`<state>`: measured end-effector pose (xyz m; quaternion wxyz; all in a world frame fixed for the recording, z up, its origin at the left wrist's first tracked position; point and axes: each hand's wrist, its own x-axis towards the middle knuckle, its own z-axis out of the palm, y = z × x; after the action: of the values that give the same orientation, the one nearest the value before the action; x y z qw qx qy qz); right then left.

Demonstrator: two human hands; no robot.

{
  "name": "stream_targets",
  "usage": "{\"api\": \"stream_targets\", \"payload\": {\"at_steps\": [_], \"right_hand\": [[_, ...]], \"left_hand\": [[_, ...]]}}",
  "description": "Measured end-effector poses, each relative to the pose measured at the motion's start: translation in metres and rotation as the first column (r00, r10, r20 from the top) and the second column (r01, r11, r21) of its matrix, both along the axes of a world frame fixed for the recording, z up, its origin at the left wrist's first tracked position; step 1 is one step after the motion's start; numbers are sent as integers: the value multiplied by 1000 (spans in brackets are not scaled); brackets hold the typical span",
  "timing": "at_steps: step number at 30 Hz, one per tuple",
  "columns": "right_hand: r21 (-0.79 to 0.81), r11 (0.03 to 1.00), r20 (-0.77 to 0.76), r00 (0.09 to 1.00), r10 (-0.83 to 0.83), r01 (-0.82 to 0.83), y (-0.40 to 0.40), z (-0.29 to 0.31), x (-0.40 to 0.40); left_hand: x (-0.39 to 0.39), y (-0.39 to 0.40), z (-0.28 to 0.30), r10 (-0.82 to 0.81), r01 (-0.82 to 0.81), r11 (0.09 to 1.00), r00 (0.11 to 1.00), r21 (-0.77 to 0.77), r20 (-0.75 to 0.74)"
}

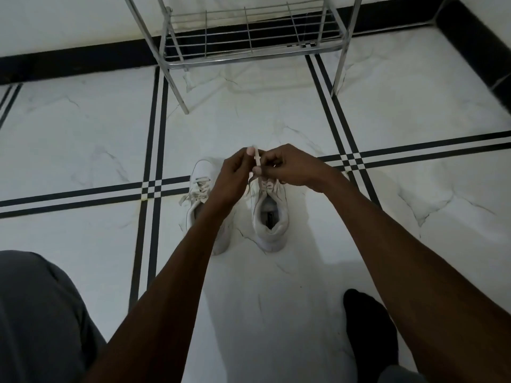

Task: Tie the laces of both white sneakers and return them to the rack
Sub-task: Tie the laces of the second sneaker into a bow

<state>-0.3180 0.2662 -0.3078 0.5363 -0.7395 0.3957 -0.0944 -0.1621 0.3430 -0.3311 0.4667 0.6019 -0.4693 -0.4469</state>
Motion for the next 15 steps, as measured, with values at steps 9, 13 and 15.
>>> {"api": "stream_targets", "payload": {"at_steps": [9, 13, 15], "right_hand": [[-170, 985, -125, 992, 14, -36, -13, 1, -15], [-340, 936, -59, 991, -122, 95, -8, 0, -9], [-381, 907, 2, 982, -191, 177, -9, -2, -7]], "left_hand": [[-10, -3, -16, 15, -19, 997, 999, 75, 48], [-11, -3, -19, 51, -54, 994, 998, 93, 33], [-10, -1, -16, 41, -46, 995, 998, 86, 58]]}}
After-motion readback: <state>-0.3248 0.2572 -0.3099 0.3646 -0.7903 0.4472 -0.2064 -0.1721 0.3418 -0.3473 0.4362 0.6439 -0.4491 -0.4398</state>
